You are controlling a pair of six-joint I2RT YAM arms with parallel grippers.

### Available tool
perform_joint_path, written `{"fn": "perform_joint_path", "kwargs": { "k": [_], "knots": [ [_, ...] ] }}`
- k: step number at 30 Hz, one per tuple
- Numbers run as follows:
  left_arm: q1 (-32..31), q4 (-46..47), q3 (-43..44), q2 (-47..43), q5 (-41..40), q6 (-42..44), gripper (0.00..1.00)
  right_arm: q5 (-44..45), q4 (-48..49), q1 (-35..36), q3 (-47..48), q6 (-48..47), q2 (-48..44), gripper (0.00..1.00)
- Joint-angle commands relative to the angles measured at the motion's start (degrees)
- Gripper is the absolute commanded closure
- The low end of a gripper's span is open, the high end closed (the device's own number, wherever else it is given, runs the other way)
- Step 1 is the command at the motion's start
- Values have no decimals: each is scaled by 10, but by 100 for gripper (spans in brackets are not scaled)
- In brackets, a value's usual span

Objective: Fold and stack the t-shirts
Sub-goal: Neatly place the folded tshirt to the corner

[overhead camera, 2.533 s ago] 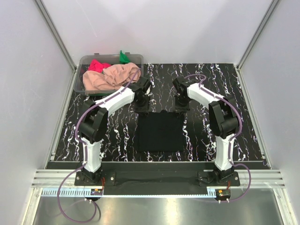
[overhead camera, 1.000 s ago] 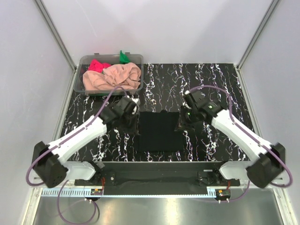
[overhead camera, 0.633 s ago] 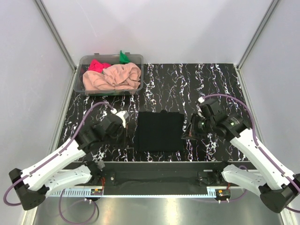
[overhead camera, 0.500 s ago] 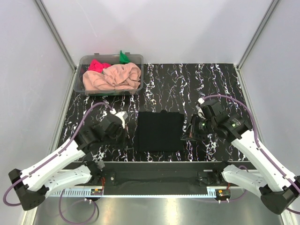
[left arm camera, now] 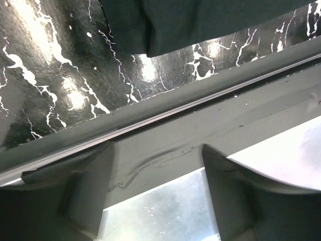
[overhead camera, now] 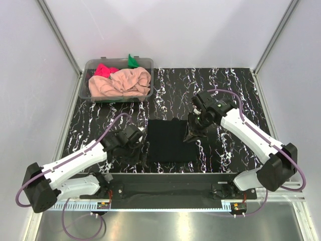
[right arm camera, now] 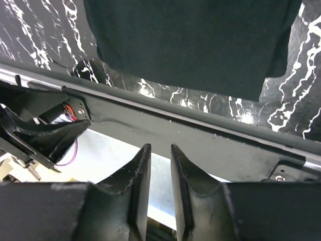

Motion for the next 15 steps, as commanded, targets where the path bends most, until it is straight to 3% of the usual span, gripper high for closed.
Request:
{"fn": "perform_joint_path", "kwargs": {
  "k": [1, 3, 6, 11, 15],
  "knots": [
    [2, 29, 17, -18, 7, 14, 20, 1, 23, 1, 17, -5, -13, 70],
    [35, 31, 24, -17, -7, 21, 19, 17, 11, -14, 17, -41, -18, 66],
    [104, 47, 22, 7, 17, 43, 18, -20, 41, -76, -34, -61, -43, 52],
    [204, 113, 13, 55, 80, 57, 18, -86, 98, -190, -125, -93, -59, 50],
    [239, 161, 13, 117, 130, 75, 19, -122, 144, -209, -152, -101, -42, 48]
  ]
}}
